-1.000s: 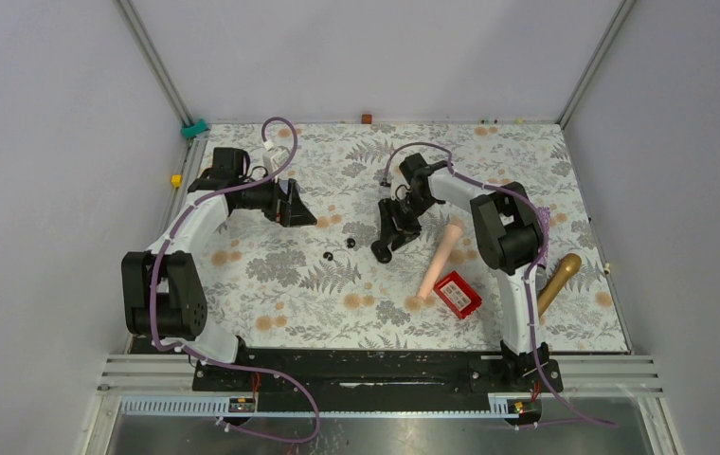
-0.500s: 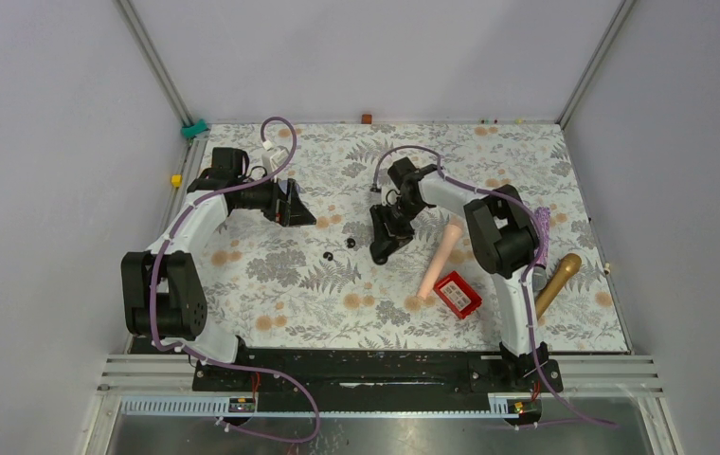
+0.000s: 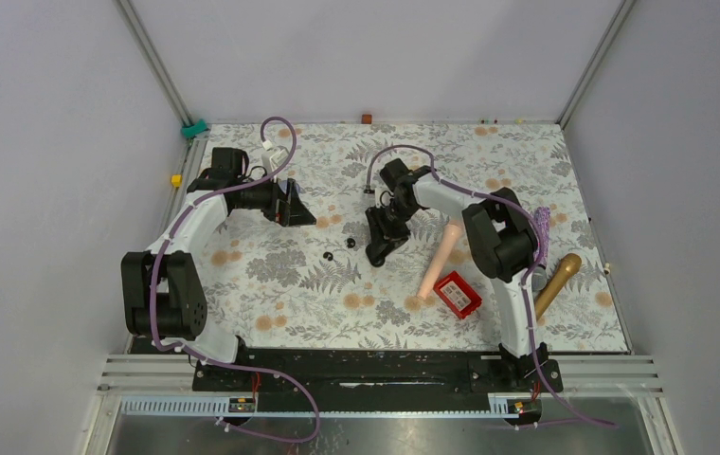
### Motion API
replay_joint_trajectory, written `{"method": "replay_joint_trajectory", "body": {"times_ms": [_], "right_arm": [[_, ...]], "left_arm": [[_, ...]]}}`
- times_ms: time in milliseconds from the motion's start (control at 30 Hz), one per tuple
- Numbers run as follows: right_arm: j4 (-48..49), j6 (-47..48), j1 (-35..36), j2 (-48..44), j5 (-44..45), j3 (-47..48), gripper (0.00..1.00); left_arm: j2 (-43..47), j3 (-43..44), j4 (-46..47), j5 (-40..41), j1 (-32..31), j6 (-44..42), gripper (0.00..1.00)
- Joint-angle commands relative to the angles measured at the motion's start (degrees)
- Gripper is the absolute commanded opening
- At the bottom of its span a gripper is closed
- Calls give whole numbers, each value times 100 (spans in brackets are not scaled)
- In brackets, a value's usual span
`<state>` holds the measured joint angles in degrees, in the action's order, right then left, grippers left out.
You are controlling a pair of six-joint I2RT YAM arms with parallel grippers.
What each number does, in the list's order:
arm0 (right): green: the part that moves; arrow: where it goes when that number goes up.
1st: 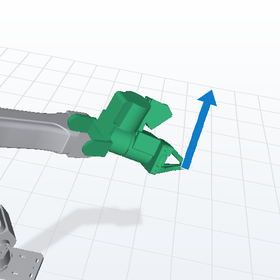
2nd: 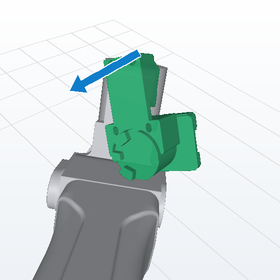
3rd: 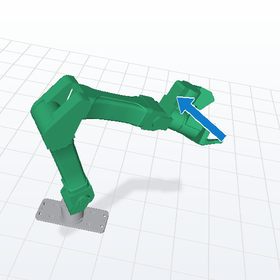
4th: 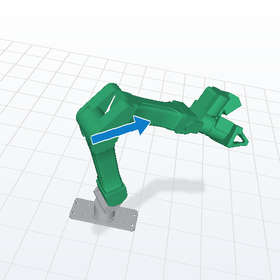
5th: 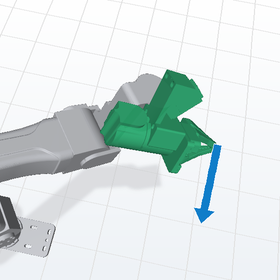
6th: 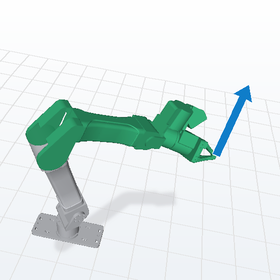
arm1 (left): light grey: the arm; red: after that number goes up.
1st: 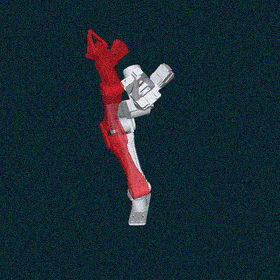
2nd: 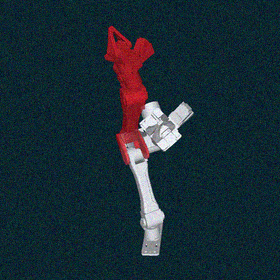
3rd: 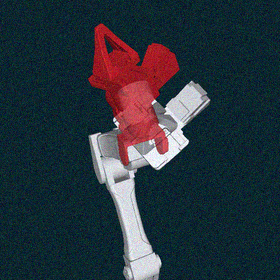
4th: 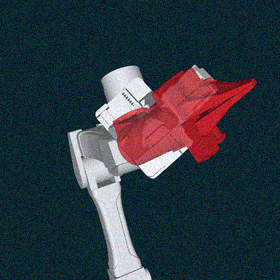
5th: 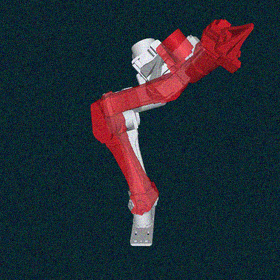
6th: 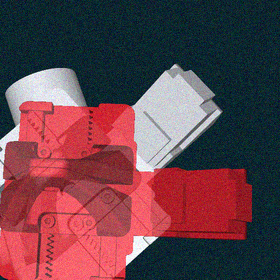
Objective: Insert the wireless bluetooth earbuds into the charging case
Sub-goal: Pick up the charging case at the center of the board.
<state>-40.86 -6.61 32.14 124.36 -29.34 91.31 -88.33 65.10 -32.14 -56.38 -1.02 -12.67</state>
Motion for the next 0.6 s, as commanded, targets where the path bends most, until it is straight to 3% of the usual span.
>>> {"method": "replay_joint_trajectory", "body": {"times_ms": [0, 233, 567], "right_arm": [[53, 279, 79, -513, 718, -37, 37], [422, 618, 272, -1054, 962, -384, 37], [472, 861, 611, -852, 1119, -415, 37]], "left_arm": [[82, 36, 49, -245, 31, -106, 99], [-18, -67, 386, -278, 1, 225, 99], [50, -134, 485, -221, -30, 248, 99]]}}
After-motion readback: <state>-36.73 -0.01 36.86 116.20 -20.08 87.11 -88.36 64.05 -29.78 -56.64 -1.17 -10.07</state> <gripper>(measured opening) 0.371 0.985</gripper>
